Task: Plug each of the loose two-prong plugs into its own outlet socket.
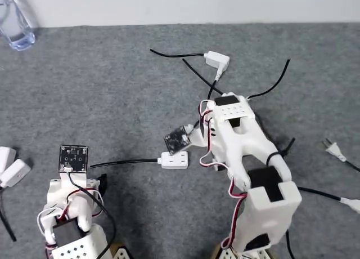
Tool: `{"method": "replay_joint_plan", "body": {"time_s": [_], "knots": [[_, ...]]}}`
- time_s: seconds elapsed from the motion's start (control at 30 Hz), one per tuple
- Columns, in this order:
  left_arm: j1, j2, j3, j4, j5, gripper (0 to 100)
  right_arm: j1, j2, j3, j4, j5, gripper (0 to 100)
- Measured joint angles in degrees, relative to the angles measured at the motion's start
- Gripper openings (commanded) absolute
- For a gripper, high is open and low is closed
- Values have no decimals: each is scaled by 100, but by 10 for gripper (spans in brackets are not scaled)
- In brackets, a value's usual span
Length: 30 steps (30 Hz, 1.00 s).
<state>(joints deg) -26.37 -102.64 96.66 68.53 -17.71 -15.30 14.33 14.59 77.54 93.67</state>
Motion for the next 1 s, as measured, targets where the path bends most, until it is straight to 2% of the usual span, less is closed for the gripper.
{"method": "replay_joint_plan", "body": {"time_s": [0.13, 0.23, 0.4, 0.67, 1.0], "knots": [[0, 0, 0, 0, 0, 310, -79, -185, 0, 149, -879, 8], [0, 0, 0, 0, 0, 310, -62, -185, 0, 149, -1204, 12], [0, 0, 0, 0, 0, 310, -79, -114, 202, -273, -1266, 25], [0, 0, 0, 0, 0, 310, -62, 114, 343, -615, -1284, 199], [0, 0, 0, 0, 0, 310, -9, 114, 343, -519, -1284, 202]]}}
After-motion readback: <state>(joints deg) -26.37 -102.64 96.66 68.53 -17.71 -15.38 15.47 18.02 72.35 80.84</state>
